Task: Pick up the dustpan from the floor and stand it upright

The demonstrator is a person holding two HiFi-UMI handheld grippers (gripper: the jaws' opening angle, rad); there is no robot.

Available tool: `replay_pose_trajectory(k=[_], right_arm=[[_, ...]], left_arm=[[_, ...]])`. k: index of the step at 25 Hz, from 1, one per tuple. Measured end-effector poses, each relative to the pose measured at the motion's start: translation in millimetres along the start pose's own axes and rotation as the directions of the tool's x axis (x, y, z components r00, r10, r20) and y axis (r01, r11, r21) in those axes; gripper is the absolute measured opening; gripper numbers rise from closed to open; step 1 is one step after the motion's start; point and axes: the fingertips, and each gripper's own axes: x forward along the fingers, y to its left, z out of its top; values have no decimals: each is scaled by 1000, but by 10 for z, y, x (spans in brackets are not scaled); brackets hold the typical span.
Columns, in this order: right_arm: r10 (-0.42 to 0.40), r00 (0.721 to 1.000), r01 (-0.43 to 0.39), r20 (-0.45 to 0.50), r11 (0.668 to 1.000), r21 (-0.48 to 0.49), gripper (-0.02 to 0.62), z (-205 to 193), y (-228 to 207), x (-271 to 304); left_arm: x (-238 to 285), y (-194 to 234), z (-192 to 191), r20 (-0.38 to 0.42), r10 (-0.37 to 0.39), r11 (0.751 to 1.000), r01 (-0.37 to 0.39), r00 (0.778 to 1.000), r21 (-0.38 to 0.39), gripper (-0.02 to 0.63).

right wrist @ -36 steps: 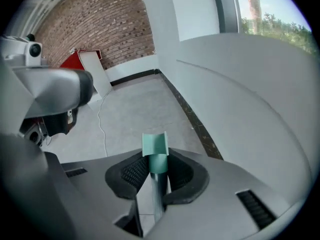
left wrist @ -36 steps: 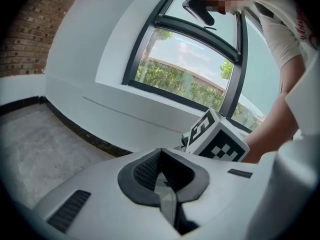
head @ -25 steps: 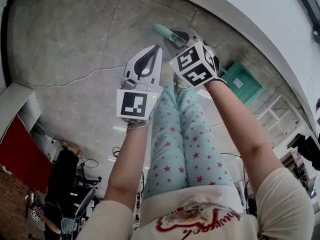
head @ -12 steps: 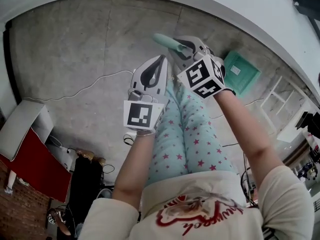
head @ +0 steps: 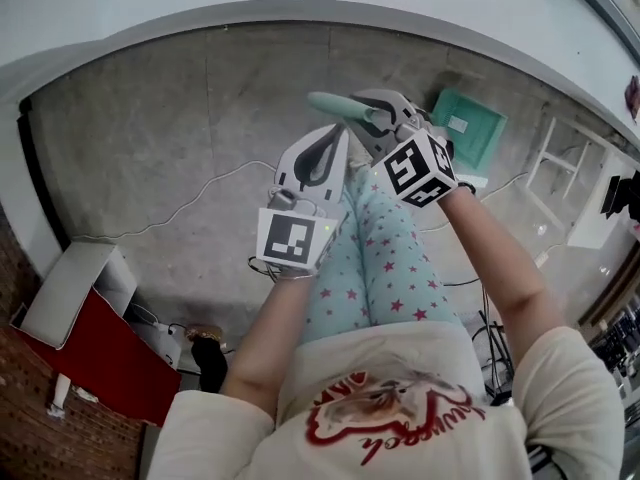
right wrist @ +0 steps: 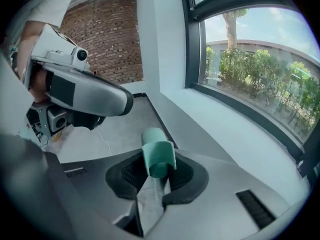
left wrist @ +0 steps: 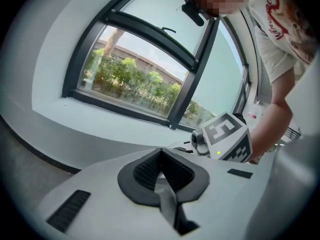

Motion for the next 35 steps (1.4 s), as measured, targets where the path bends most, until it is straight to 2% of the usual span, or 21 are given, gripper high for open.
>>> replay_pose_trajectory(k=[9,14,17,21,25,31,35], right_arm=[[-79,992,78,95,997,10,87,-184,-318,-853],[-105,985,103,137,994,20,84,-255,-351,-1254],[-103,981,101,165,995,20,84,-305,-374,-1482],[-101,974,99,205,995,21,84,-436,-455,-1855],[-113,961,102,251,993,55,84,-597,-552,-2203],[-128,942,105,309,991,88,84,-784,-628,-2594],[-118,934,98,338,992,78,83,-887,-607,-2779]], left_arm=[[279,-981,237,-21,-175,983,176,984,50,20],[323,-1345,321,-40,-198,977,201,979,69,20],[399,-1579,400,-39,-190,979,192,981,71,20],[499,-1883,421,-39,-143,987,145,989,64,20],[567,-2249,396,-52,-146,985,150,988,89,20],[632,-2550,341,-61,-99,989,105,993,104,20],[681,-2781,321,-54,-91,988,97,994,123,20]])
